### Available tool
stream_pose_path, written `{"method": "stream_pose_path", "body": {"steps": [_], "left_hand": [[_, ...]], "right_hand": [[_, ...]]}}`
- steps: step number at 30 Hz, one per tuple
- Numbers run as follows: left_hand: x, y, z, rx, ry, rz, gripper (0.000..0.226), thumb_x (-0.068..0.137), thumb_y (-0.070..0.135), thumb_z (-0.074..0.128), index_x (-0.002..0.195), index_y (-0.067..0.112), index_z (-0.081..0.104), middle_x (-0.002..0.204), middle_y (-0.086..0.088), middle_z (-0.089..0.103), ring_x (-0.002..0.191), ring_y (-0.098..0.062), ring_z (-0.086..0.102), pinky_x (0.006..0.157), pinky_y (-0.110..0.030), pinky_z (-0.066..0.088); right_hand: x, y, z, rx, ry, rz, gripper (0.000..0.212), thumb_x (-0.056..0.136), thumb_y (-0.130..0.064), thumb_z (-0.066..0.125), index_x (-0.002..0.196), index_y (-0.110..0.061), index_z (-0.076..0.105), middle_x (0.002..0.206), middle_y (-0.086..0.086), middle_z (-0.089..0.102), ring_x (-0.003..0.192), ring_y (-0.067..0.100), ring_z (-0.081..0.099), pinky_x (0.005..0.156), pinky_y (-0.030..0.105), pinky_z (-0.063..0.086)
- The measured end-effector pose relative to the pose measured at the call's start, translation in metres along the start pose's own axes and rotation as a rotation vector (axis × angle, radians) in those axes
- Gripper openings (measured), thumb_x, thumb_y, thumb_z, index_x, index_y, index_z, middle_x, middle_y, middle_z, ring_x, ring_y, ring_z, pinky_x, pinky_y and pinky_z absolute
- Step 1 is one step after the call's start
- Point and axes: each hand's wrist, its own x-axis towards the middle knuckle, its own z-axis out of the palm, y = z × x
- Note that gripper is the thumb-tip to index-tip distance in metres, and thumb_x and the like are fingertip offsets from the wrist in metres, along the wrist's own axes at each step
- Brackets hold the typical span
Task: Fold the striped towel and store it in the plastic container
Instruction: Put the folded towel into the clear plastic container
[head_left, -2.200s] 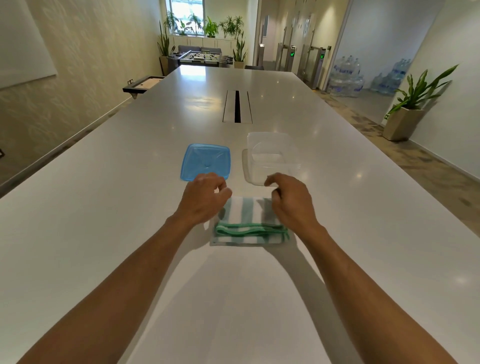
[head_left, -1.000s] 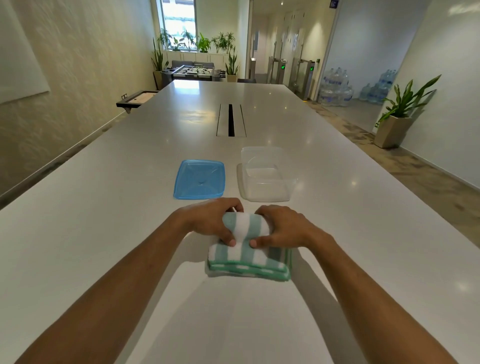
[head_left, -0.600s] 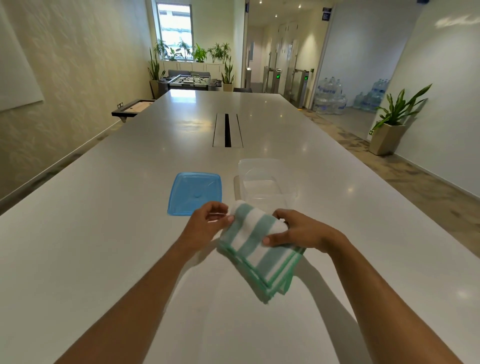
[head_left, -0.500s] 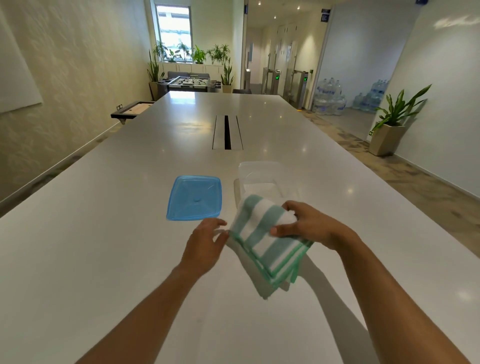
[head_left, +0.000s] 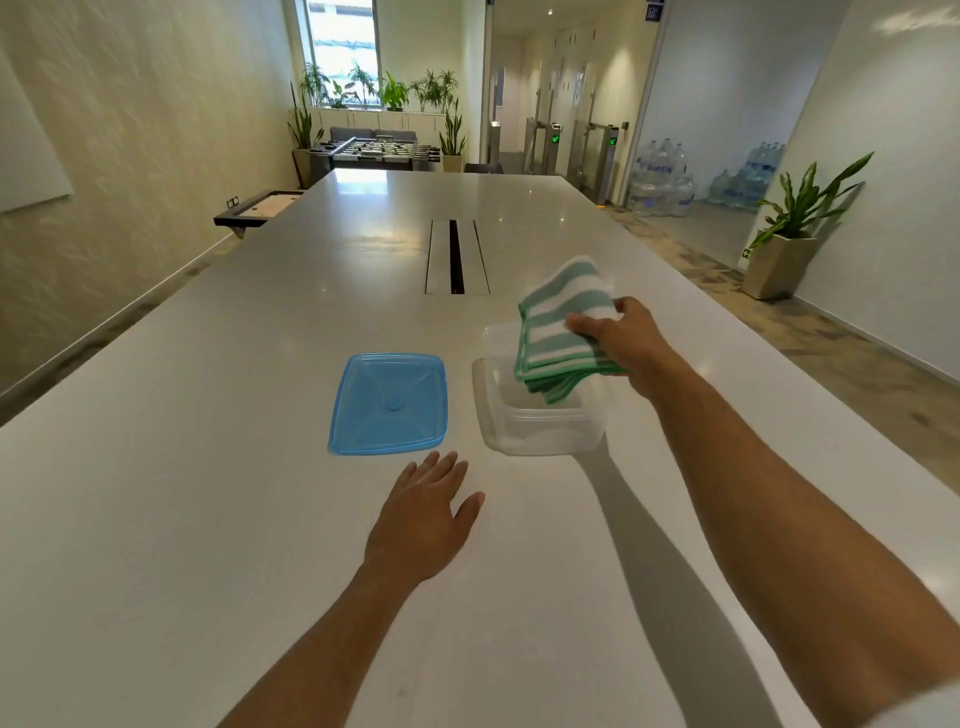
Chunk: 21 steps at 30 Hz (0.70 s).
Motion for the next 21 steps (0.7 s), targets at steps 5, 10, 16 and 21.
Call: {"method": "stream_pose_path", "body": {"steps": [5,10,16,21], "left_hand": [[0.0,-0.002,0.001,-0.011,-0.009,-0.005,0.059,0.095,0.055,0.033,0.143,0.021,0.043,0.152,0.002,0.039,0.144,-0.014,0.028,0.118,-0.031,0.014],[0.0,-0.001,0.0,-0.001,-0.02,-0.011,0.067,0.091,0.06,0.024,0.142,0.022,0.044,0.151,0.002,0.04,0.143,-0.013,0.028,0.119,-0.032,0.016],[0.0,-0.001,0.001,0.013,-0.025,-0.021,0.064,0.092,0.059,0.025,0.143,0.023,0.042,0.152,0.004,0.04,0.144,-0.011,0.027,0.119,-0.032,0.015],[0.0,0.0,-0.001,0.011,-0.025,-0.027,0.068,0.091,0.063,0.022,0.143,0.024,0.042,0.152,0.006,0.038,0.144,-0.01,0.026,0.12,-0.032,0.015]], "right_hand": [[0.019,0.007,0.024,-0.079,-0.09,0.019,0.047,0.082,-0.029,0.075,0.114,-0.012,0.046,0.109,0.013,0.063,0.08,0.021,0.065,0.055,0.03,0.054],[0.024,0.028,0.031,-0.453,-0.098,0.064,0.053,0.083,-0.04,0.072,0.119,-0.009,0.048,0.109,0.011,0.06,0.088,0.024,0.062,0.061,0.031,0.051],[0.025,0.039,0.046,-0.876,-0.209,-0.226,0.074,0.082,-0.022,0.073,0.146,-0.015,0.037,0.142,0.014,0.049,0.121,0.031,0.051,0.1,0.038,0.044],[0.025,0.042,0.049,-1.013,-0.602,-0.143,0.062,0.09,-0.036,0.063,0.147,-0.033,0.038,0.148,0.003,0.046,0.125,0.025,0.051,0.106,0.041,0.039]]}}
